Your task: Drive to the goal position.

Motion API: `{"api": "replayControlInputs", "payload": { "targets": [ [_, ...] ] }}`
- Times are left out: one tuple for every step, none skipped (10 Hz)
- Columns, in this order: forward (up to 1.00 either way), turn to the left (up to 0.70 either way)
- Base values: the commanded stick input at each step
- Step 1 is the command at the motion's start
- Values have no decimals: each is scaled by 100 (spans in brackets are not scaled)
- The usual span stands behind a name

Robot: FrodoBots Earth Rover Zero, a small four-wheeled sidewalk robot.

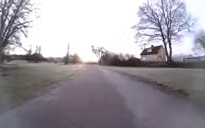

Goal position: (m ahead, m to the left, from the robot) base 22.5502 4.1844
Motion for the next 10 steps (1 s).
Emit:
{"api": "replayControlInputs", "payload": {
  "targets": [
    [100, 0],
    [100, 0],
    [100, 0],
    [100, 0],
    [100, 0],
    [100, 0],
    [100, 0],
    [100, 0],
    [100, 0],
    [100, 0]
  ]
}}
